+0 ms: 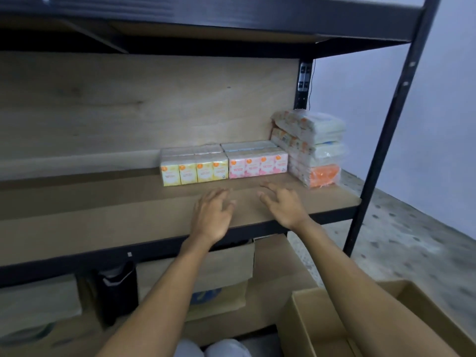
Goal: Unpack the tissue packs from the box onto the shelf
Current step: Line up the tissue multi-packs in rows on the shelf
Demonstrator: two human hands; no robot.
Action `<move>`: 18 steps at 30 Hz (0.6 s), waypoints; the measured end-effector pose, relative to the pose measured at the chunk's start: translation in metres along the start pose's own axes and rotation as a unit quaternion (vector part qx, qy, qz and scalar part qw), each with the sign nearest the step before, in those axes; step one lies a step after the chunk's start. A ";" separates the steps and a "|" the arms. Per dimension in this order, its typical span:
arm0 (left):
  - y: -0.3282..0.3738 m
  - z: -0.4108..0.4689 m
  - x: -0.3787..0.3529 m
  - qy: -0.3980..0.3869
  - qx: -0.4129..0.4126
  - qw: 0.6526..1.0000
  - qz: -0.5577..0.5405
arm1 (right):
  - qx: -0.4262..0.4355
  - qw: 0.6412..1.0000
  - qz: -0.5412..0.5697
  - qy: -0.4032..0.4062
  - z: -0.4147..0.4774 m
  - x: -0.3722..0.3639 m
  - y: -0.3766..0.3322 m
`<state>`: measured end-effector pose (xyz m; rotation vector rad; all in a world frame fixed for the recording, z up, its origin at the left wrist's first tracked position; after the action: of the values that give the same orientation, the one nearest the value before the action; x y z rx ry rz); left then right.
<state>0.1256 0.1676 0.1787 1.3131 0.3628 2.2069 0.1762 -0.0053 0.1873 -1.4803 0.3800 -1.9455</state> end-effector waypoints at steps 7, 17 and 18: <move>0.049 -0.044 -0.042 0.007 -0.029 0.995 -0.100 | -0.025 0.999 0.009 0.036 -0.076 0.014 0.027; 0.123 -0.109 -0.148 -0.094 -0.051 0.979 -0.175 | -0.170 0.985 -0.037 0.012 -0.184 0.029 0.168; 0.127 -0.116 -0.161 -0.112 -0.047 0.977 -0.176 | -0.188 0.981 -0.040 0.004 -0.194 0.028 0.184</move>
<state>0.0461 -0.0242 0.0668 1.3165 0.3682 1.7447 0.0507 -0.1901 0.0383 -1.7455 0.7349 -2.0203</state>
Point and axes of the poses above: each hand's wrist, its own z-axis towards the middle knuckle, its own x-axis out of the back of the hand, y = z × x, the point moved 9 cm from there along z, towards the middle knuckle, and after that the axes turned 9 degrees about -x, right-handed, at the moved point
